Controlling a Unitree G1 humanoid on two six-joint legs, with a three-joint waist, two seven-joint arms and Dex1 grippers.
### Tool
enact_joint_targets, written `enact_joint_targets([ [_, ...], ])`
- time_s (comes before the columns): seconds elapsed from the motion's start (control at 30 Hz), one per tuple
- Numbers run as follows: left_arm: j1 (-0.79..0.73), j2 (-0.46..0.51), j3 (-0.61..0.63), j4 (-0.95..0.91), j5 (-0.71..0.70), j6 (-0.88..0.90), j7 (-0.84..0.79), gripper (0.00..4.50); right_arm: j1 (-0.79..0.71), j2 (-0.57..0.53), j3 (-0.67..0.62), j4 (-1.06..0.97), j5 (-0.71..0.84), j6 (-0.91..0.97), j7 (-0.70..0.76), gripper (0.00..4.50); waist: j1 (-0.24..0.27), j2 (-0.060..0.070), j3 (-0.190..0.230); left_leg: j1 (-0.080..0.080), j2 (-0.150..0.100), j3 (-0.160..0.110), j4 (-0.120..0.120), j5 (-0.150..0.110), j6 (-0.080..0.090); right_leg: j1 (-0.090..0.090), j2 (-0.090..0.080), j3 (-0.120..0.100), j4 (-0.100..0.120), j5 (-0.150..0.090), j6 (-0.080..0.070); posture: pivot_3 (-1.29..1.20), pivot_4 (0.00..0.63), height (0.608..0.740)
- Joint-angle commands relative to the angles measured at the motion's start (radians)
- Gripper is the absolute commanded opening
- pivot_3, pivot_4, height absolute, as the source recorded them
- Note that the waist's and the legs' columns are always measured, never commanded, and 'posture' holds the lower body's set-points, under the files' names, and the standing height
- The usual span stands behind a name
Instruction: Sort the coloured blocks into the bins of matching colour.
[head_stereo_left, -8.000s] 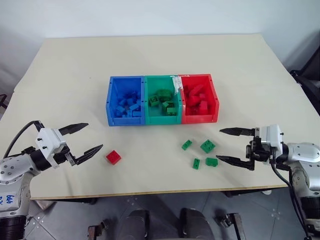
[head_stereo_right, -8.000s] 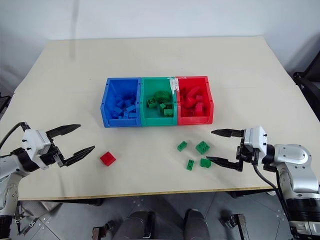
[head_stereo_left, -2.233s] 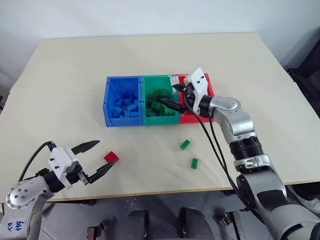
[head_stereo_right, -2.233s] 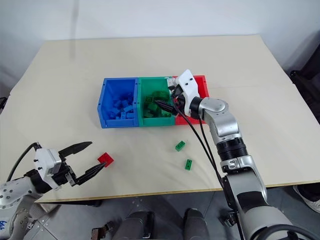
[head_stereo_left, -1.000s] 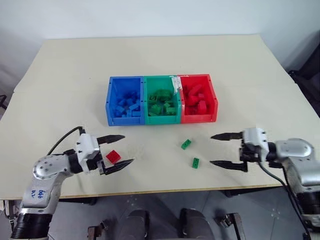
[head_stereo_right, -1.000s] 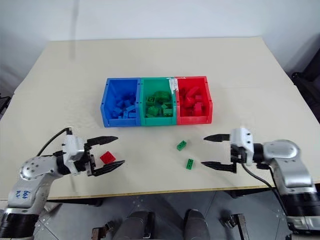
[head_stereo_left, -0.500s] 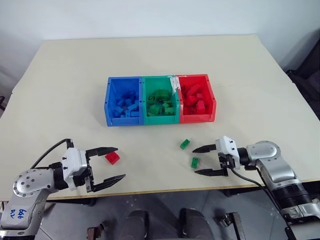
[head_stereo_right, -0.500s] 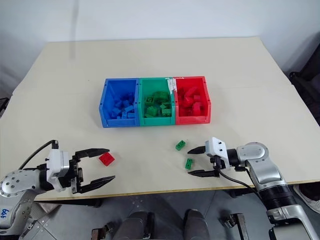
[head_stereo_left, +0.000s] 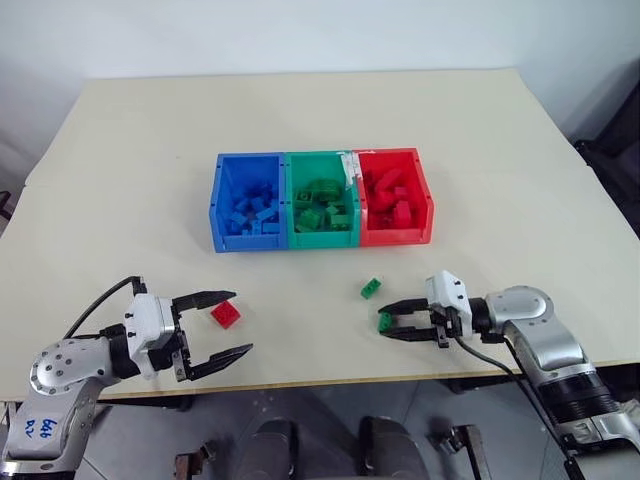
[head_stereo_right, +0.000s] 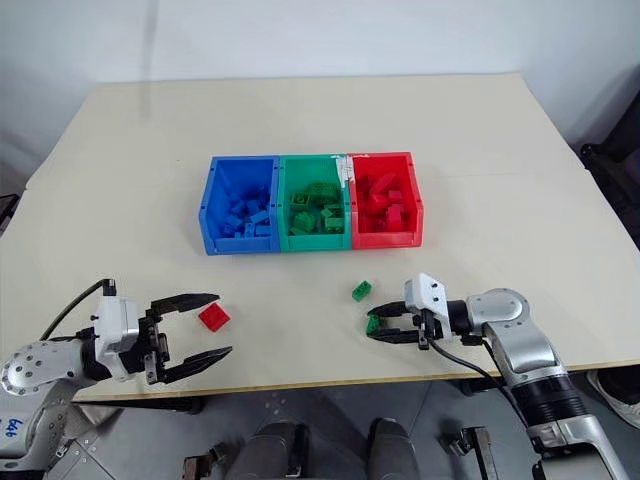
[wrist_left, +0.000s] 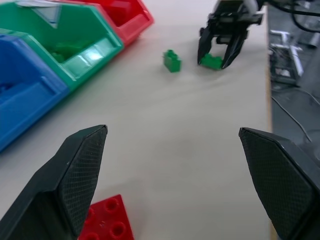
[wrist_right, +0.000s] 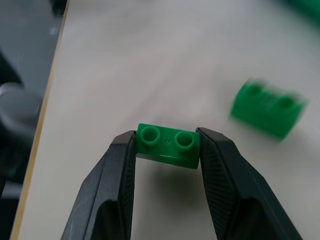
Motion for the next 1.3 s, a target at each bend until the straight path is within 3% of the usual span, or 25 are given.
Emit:
enact_joint_targets([
  [0.03,0.015,-0.023,0.062,-0.039,-0.041,0.006,0.058,4.50,-0.125,0.067,-0.058,-0.077,0.074,0.124,-0.137,1.47,-0.007,0.000,0.000,0.000,0.000,0.001,0.000,0.000,0.000,0.000,0.000,0.001,0.000,0.000,0.000,0.00,0.150,0.740],
  [0.2,0.063,-0.050,0.097,-0.030,-0.036,-0.001,0.093,4.50,-0.356,0.222,-0.021,0.020,-0.027,0.182,-0.370,1.47,-0.014,0.000,0.000,0.000,0.002,0.001,-0.001,-0.001,-0.002,-0.003,0.001,0.001,0.002,0.000,-0.001,0.00,0.150,0.740],
  [0.37,0.105,-0.076,0.101,-0.036,-0.022,-0.024,0.116,4.50,-0.512,0.333,0.018,0.171,-0.117,0.204,-0.504,1.47,-0.013,0.000,0.000,-0.001,0.000,-0.002,-0.002,-0.001,-0.001,-0.004,0.000,-0.001,0.003,0.000,-0.002,0.00,0.150,0.740],
  [0.5,0.126,-0.088,0.097,-0.047,-0.017,-0.032,0.131,4.50,-0.581,0.367,0.035,0.318,-0.184,0.124,-0.537,2.85,-0.014,0.000,0.000,-0.002,-0.001,-0.004,-0.002,-0.001,-0.001,-0.004,0.000,-0.002,0.003,0.001,-0.003,0.00,0.150,0.740],
  [0.63,0.148,-0.088,0.108,-0.047,-0.016,-0.046,0.136,4.50,-0.592,0.361,0.016,0.334,-0.170,0.079,-0.488,4.24,-0.023,0.000,0.000,-0.002,-0.002,-0.003,-0.002,-0.001,-0.001,-0.004,0.000,-0.002,0.003,0.001,-0.003,0.00,0.150,0.740],
  [0.67,0.151,-0.084,0.109,-0.046,-0.016,-0.049,0.135,4.50,-0.580,0.346,0.011,0.311,-0.158,0.080,-0.460,4.47,-0.026,0.000,0.000,-0.002,-0.001,-0.003,-0.003,-0.001,-0.001,-0.004,0.000,-0.002,0.003,0.001,-0.003,0.00,0.150,0.740],
  [1.03,0.014,-0.030,0.011,-0.008,-0.007,-0.035,0.070,4.50,-0.190,0.046,-0.135,-0.128,0.068,0.099,-0.147,4.47,-0.002,0.000,0.000,-0.002,-0.001,-0.002,-0.004,-0.002,0.000,-0.002,0.000,-0.003,0.000,0.001,-0.003,0.00,0.150,0.740],
  [1.2,-0.159,-0.029,-0.114,0.080,0.030,-0.044,0.001,4.50,0.140,-0.149,-0.320,-0.069,0.042,-0.174,0.027,4.47,0.027,0.000,0.000,-0.001,-0.001,-0.001,-0.002,-0.002,0.000,0.000,0.001,-0.005,0.000,0.001,-0.003,0.00,0.150,0.740],
  [1.3,-0.227,-0.035,-0.161,0.122,0.045,-0.049,-0.031,4.50,0.223,-0.195,-0.363,-0.004,0.038,-0.285,0.069,4.47,0.023,0.000,0.000,-0.001,-0.002,0.003,-0.001,-0.003,0.002,0.000,0.000,-0.004,-0.002,0.001,-0.001,0.00,0.150,0.740],
])
